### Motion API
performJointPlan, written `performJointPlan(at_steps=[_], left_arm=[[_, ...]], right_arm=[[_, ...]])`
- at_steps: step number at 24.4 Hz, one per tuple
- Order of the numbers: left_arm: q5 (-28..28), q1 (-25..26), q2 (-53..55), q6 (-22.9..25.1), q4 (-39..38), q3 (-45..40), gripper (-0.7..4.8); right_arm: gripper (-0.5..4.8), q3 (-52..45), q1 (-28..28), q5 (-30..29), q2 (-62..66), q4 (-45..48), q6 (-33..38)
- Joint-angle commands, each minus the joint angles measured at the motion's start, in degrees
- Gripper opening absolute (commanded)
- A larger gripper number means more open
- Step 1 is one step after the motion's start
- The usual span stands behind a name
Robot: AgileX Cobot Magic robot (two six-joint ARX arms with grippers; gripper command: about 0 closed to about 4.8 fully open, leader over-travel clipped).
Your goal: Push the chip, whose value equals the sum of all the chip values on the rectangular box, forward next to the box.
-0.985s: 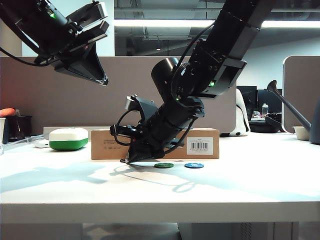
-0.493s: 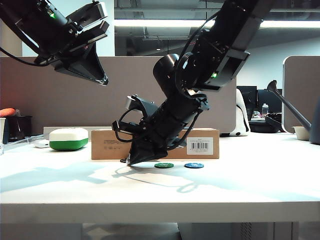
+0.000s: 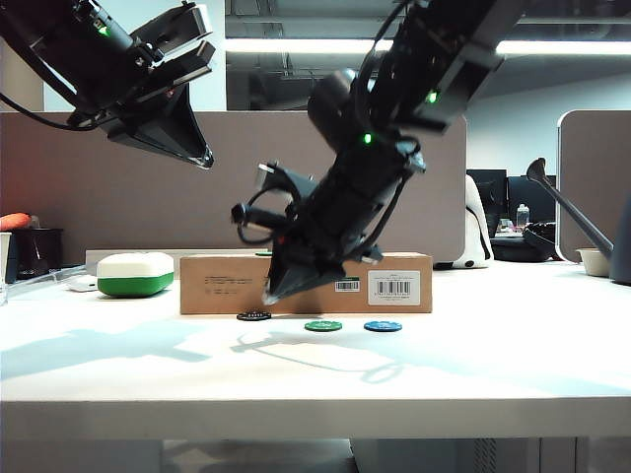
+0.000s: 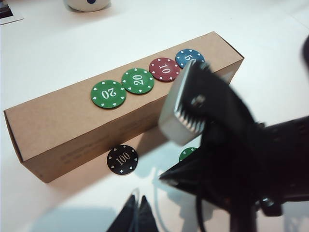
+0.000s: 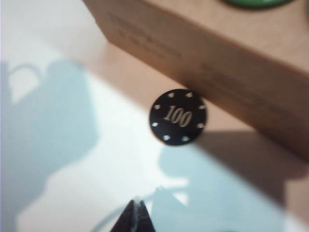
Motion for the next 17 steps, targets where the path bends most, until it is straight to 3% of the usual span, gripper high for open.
performJointPlan(at_steps=[1,4,10,17], left_arm=[[0.2,0.0,-0.3,0.2,0.7,0.0,-0.05],[0.2,0.0,-0.4,0.2,0.7,0.0,-0.05],[0.2,0.0,-0.7,0.2,0.7,0.0,-0.05],[0.2,0.0,-1.0,0.2,0.7,0.0,-0.05]], right_arm=[[-0.05,0.0,0.1,5.2,-4.6,-0.7,0.0],[-0.05,-0.1,0.0,11.5,-7.3,-2.1,-0.5],[-0.05,-1.9,-0.9,11.6,-10.6,-5.6,-0.7],[-0.05,-13.0,-1.2,13.0,-18.3,-4.7,0.4]])
